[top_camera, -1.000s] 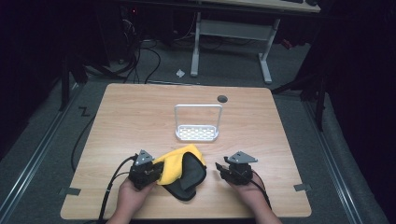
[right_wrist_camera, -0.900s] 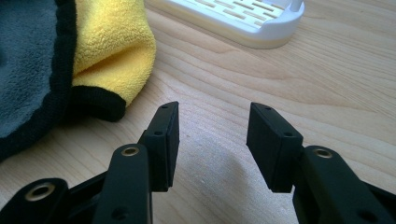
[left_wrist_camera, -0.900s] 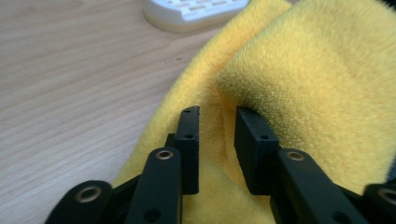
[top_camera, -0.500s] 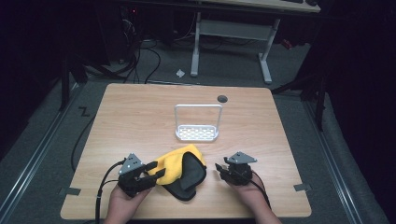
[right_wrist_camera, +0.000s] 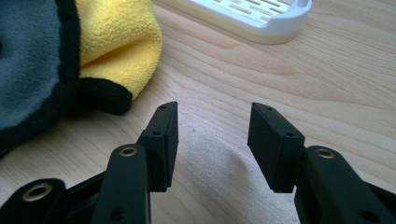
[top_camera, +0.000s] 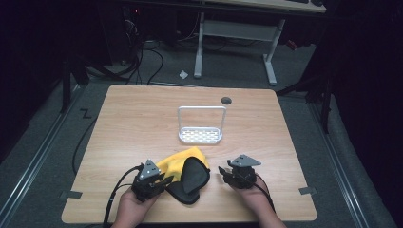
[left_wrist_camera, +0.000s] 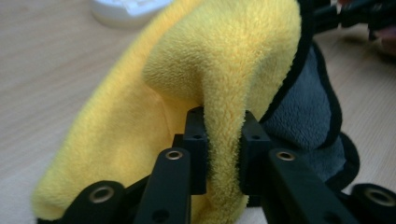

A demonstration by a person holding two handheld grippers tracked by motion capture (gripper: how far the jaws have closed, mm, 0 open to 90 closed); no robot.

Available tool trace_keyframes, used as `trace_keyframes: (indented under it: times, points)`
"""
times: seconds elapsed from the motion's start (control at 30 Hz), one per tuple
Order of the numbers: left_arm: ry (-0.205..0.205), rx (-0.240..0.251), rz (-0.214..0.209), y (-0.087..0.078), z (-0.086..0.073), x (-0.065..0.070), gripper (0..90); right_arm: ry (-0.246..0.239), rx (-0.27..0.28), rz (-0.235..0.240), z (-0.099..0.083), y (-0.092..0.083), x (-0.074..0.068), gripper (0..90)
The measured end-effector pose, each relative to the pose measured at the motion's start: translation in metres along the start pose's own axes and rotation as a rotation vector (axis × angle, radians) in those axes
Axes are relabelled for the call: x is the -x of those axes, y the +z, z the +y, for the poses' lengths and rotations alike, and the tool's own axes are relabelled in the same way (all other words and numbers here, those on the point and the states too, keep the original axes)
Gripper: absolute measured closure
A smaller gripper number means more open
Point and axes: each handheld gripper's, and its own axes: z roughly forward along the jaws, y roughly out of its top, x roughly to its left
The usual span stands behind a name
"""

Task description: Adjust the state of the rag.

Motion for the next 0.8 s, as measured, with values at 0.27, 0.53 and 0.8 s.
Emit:
trace_keyframes:
  times: [0.27,0.53,0.8]
  points:
    - [-0.086,0.144,-0.010,-0.033,0.023,-0.024,79.8,-0.013,0.012,0.007,0.002,-0.003,-0.004,53.5]
    - [-0.330,0.099,0.062,-0.021,-0.015,-0.092,79.4,-0.053,0.026,0.039,0.007,-0.004,-0.022,52.7]
    - [-0.329,0.045,0.048,-0.008,-0.023,-0.096,78.6,-0.120,0.000,0.188,0.019,0.011,-0.070,54.5]
